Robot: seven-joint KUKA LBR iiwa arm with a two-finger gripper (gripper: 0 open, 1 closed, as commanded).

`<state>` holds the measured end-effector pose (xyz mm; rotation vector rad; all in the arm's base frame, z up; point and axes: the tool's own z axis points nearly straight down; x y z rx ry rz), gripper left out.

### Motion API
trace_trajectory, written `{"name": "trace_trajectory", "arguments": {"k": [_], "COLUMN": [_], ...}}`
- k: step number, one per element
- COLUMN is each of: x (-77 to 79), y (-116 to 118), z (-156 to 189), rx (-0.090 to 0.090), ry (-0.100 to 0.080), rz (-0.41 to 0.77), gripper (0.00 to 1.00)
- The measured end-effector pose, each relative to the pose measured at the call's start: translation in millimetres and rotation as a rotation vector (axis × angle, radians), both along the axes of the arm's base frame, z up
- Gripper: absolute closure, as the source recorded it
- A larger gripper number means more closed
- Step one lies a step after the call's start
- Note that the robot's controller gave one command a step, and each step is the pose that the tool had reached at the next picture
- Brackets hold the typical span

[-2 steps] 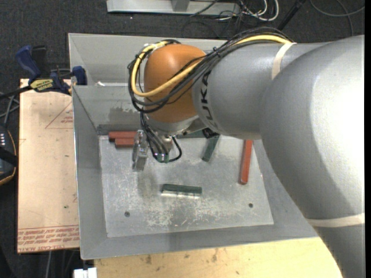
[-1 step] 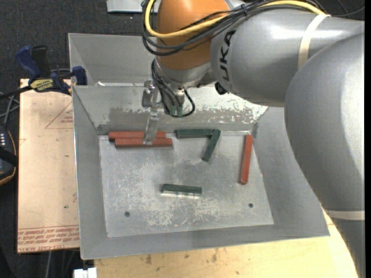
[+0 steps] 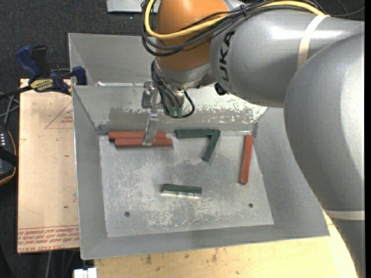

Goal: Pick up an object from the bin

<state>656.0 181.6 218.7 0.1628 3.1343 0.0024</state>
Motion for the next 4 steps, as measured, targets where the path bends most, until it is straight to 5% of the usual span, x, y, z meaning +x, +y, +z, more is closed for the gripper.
{"name": "trace_trajectory", "arguments": {"k": [1,2,3,4], "x": [-6.6,-3.1,-16.0,-16.0], "y": [-17.3,-72.9,-49.0,-49.2], "z": [-55.9,-123.7,-147.9,-147.9], "rx": [0.001,0.002,-0.001,0.0], "ry": [-0.004,-0.002,0.0,0.0], "rz": [0.051,-0.004,-0.065,-0.066], "gripper": [0.0,0.0,1.0,1.0]}}
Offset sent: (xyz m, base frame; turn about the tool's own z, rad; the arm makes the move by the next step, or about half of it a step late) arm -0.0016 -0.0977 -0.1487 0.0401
